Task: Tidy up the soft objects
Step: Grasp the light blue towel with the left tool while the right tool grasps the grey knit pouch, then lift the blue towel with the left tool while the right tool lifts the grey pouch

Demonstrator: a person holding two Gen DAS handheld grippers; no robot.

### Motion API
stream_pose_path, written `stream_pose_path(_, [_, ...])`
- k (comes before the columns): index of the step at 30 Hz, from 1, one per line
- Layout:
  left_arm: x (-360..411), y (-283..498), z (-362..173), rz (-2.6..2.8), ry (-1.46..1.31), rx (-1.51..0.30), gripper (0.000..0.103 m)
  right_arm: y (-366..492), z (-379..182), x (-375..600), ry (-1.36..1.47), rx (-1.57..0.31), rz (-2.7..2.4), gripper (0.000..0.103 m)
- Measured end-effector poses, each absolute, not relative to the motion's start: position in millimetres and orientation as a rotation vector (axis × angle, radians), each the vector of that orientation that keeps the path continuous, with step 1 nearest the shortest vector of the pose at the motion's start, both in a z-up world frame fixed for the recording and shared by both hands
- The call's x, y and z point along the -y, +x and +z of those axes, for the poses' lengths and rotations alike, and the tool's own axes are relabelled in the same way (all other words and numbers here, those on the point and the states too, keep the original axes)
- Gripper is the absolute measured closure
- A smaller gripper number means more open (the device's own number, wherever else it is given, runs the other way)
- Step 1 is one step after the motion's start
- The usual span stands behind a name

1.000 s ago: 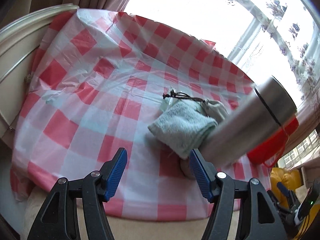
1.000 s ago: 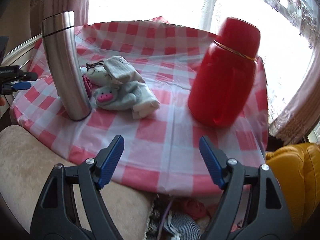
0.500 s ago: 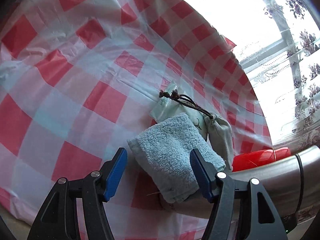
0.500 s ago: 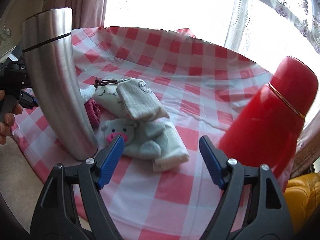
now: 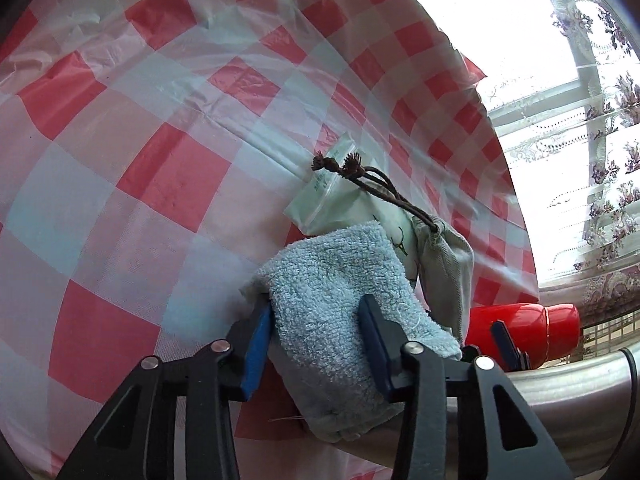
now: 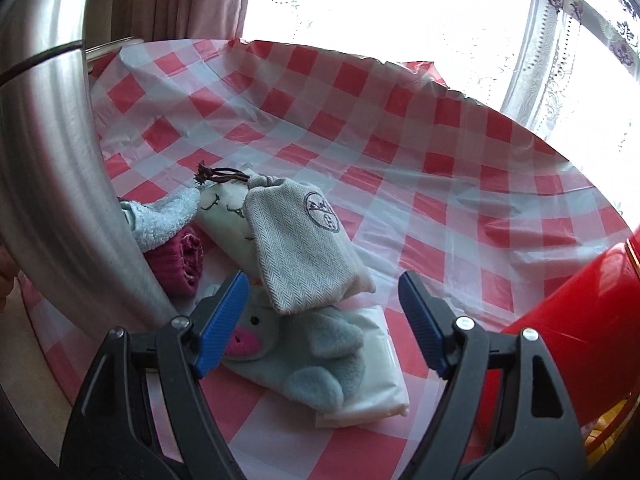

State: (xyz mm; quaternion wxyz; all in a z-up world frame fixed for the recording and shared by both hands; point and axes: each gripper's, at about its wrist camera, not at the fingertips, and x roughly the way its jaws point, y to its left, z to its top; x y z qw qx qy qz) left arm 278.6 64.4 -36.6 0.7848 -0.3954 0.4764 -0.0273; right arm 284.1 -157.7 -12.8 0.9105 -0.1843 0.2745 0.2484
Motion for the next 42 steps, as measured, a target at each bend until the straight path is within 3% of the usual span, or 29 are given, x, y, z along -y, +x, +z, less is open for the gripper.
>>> stream_pose_path(4, [-67,277,-34,-0.061,-0.831,-1.012,0.082,299,-19,150,-0.377,-0.602,0.544,0.023])
stream_pose_path(8, [-68,274,-34,-0.066,-0.833,-0.993,0.087,312,-21,141,-0.406,-0.617,0.554,0.024])
stream_pose_path(11, [-70,270,-33,-0.060,-0.832,-0.977,0.088,320,-20,137,-0.412,-0.621,0.562,0.031])
stream_pose_path(13, [-71,268,-31,-0.055,-0.826,-0.966,0.089,325,-20,135,-0.402,-0.637,0.570,0.043])
stream_pose_path(19, [-72,256,-24,-0.031,-0.791,-0.929,0.090,323,-20,140,-0.343,-0.639,0.530,0.061])
stream_pose_path(30, [-81,226,-13,0.027,-0.756,-0.850,0.091,289,-4,181,-0.200,-0.570,0.432,0.067])
stream_pose_path(34, [-84,213,-13,0.048,-0.759,-0.831,0.091,276,7,198,-0.167,-0.541,0.388,0.080])
stream_pose_path(42, [-85,185,-21,0.068,-0.774,-0.847,0.092,243,4,233,-0.117,-0.547,0.346,0.083])
